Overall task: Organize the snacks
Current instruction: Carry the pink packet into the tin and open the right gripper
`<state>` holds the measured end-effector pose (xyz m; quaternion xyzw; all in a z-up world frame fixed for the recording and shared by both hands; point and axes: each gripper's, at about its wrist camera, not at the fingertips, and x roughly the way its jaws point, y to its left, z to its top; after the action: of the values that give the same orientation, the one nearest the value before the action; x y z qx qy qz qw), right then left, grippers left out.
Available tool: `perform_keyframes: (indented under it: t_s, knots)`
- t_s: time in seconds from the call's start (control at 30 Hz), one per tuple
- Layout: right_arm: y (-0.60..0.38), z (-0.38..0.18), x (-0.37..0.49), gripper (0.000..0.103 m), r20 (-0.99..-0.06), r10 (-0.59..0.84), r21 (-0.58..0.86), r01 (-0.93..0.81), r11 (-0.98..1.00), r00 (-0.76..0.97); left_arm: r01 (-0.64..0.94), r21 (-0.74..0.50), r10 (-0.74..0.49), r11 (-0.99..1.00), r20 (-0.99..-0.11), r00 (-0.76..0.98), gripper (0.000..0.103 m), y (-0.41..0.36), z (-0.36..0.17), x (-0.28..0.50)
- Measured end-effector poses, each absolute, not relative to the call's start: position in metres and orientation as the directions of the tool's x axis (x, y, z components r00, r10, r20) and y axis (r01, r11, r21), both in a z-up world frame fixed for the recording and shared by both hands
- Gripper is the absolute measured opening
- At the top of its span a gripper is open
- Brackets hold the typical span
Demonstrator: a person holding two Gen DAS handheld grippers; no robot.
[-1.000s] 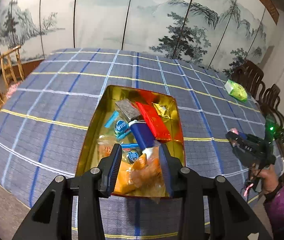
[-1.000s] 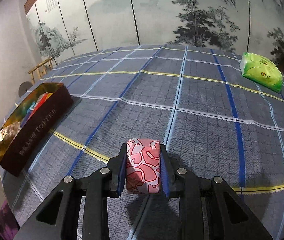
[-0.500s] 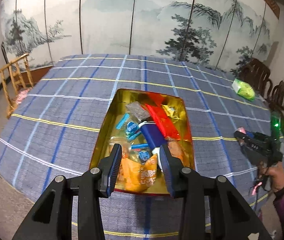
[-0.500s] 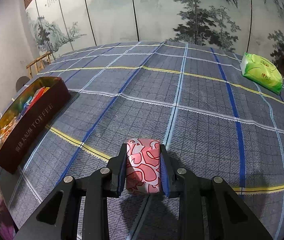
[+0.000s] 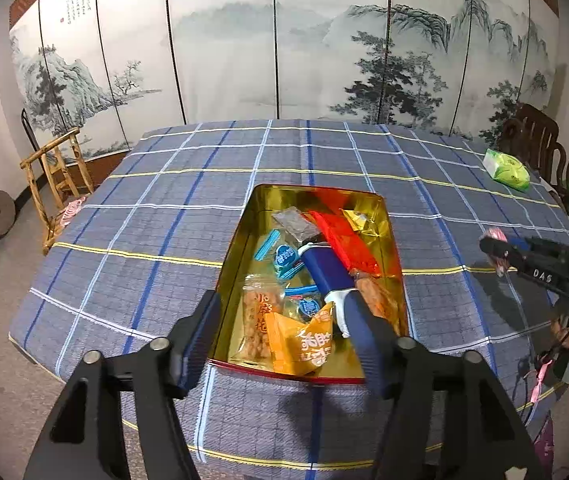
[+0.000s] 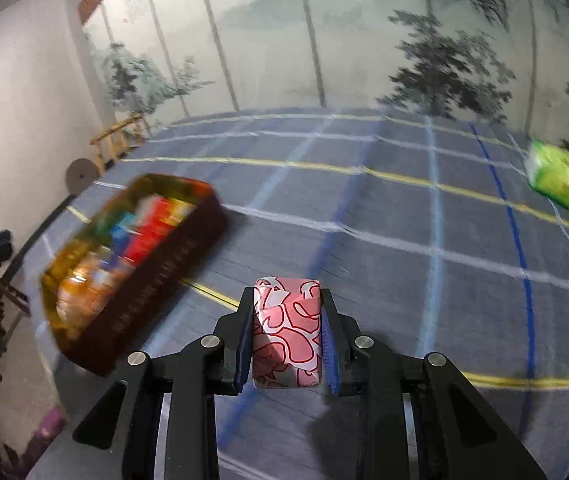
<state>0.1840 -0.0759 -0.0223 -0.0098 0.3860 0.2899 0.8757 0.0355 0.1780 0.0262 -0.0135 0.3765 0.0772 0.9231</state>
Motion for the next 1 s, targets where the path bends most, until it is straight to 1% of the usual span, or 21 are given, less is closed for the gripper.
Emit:
perform_keyframes:
  t_s: [0.1,0.33,0.63,0.77,1.0]
  knots:
    - [-0.048,-0.006,0.177,0.030,-0.659,0.547,0.214,-0.568,0.795,0.516,-0.162,0.038,0.143,0.986,-0.696,0.704,0.064,0.181,0.026,0.034]
    - [0.019,0.020,0.164,0.030,-0.626,0.635,0.228,-0.672,0.704,0.453,-0.194,0.051,0.175,0.980,-0.695,0.698,0.078,0.191,0.022,0.029]
    - [0.092,0.025,0.152,0.030,-0.629,0.683,0.238,-0.745,0.623,0.370,-0.256,0.059,0.224,0.965,-0.697,0.682,0.079,0.209,0.014,0.023]
    - [0.108,0.023,0.150,0.030,-0.638,0.687,0.241,-0.757,0.608,0.349,-0.307,0.047,0.251,0.951,-0.699,0.670,0.079,0.221,0.010,0.019]
    - [0.130,0.018,0.150,0.030,-0.651,0.686,0.243,-0.767,0.594,0.325,-0.348,0.018,0.257,0.937,-0.709,0.656,0.079,0.240,0.003,0.015]
